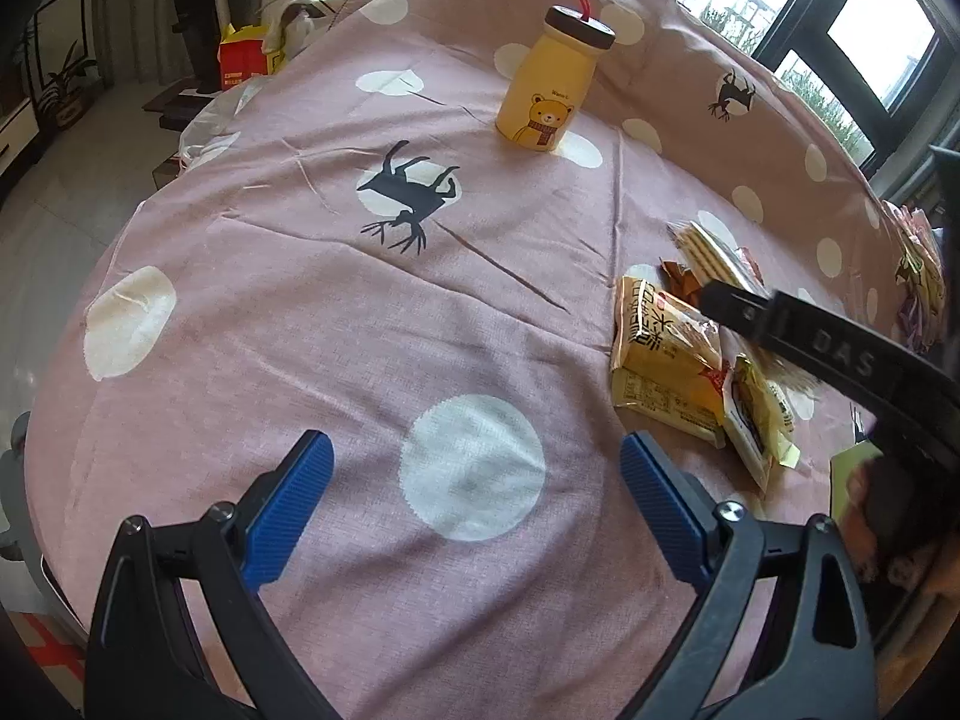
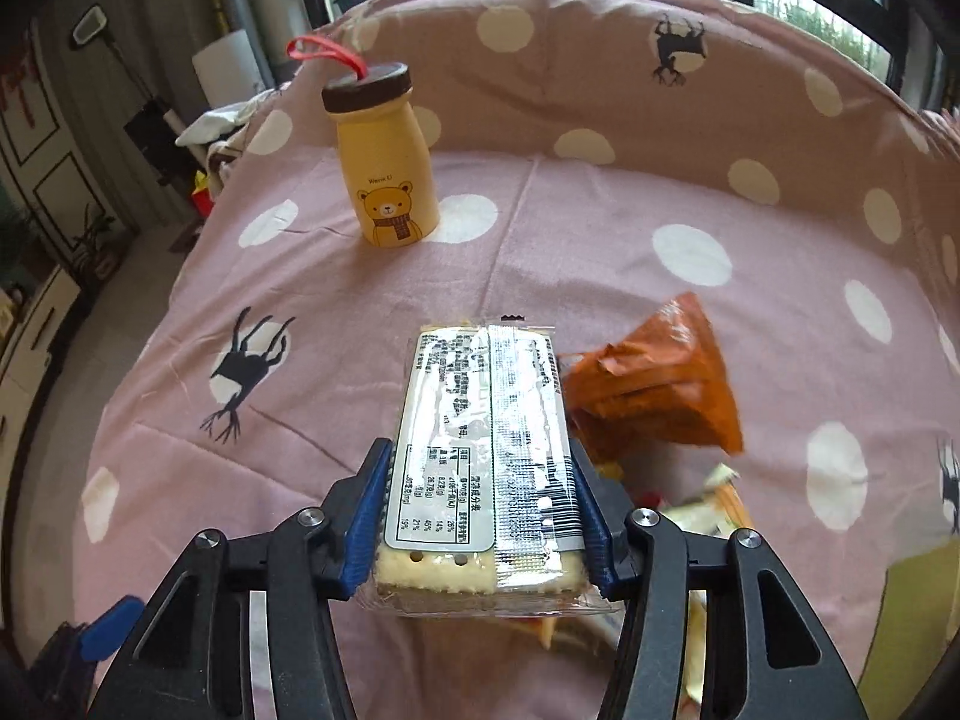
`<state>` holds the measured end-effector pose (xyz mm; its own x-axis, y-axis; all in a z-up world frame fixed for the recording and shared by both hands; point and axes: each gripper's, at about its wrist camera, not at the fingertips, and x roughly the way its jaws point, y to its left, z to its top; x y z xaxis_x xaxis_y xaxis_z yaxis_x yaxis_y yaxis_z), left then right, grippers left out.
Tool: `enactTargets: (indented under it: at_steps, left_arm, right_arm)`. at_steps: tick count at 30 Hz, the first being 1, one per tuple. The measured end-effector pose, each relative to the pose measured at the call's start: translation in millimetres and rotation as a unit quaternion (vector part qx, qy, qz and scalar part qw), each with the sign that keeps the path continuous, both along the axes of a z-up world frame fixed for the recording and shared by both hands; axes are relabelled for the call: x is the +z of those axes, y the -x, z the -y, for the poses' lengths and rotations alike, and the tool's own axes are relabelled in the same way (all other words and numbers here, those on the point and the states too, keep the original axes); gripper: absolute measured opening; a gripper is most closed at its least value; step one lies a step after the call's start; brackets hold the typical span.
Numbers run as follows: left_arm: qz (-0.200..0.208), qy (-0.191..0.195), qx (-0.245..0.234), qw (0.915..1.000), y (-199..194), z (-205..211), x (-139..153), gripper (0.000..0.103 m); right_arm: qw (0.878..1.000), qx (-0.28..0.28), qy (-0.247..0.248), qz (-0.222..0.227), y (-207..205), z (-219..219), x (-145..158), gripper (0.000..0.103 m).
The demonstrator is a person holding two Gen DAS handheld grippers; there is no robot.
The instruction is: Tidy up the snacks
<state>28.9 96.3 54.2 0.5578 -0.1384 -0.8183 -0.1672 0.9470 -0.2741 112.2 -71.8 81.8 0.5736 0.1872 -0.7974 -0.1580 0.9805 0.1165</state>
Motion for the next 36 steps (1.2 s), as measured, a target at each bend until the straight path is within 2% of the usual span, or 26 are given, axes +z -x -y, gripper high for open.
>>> enactTargets:
  at_steps: [4,6,9,12,15,18,20,22,24,28,32,36]
  left_arm:
    - [-0.005,-0.004,-0.007,1.0,0,6,-3,0.095]
    - [-0.013,-0.026,-0.015,0.9995,0,13,-6,0.095]
    - [-0.015,-0.018,-0.026,0.9994,1,19,-9,0.095]
    - [-0.014,-0.024,-0.035,0.999,1,25,-9,0.095]
    - [-0.019,-0.034,-0.038,0.9985,-1,29,-13,0.095]
    - [-0.024,-0.036,-0.043,0.9981,0,33,-15,0.095]
    - [-0.027,-0.037,-0.046,0.9979,1,35,-16,0.095]
    - [-0.029,-0.035,-0.051,0.9977,1,38,-17,0.095]
    - [-0.031,-0.02,-0.063,0.9973,1,41,-17,0.095]
    - [-0.036,0.022,-0.097,0.9945,4,53,-17,0.093]
    - [-0.046,0.078,-0.151,0.9844,7,74,-18,0.083]
    - [-0.061,0.103,-0.196,0.9733,11,99,-22,0.072]
  right_arm:
    - [1.0,-0.011,-0.015,-0.012,46,16,8,0.056]
    - [0.999,-0.023,-0.026,-0.019,69,26,2,0.056]
    - [0.996,-0.039,-0.045,-0.065,91,40,-20,0.056]
    - [0.996,-0.05,-0.035,-0.065,98,46,-32,0.056]
    - [0.99,-0.047,-0.063,-0.115,94,53,-50,0.056]
    - [0.988,-0.03,-0.055,-0.139,92,52,-59,0.057]
    - [0.989,-0.029,-0.042,-0.139,93,54,-60,0.067]
    - [0.99,-0.043,-0.037,-0.126,95,61,-54,0.073]
    - [0.991,-0.055,-0.046,-0.109,97,72,-45,0.074]
    - [0.986,-0.084,-0.109,-0.09,100,100,-35,0.074]
    - [0.976,-0.118,-0.172,-0.069,105,125,-29,0.074]
    - [0.968,-0.132,-0.204,-0.07,106,136,-31,0.074]
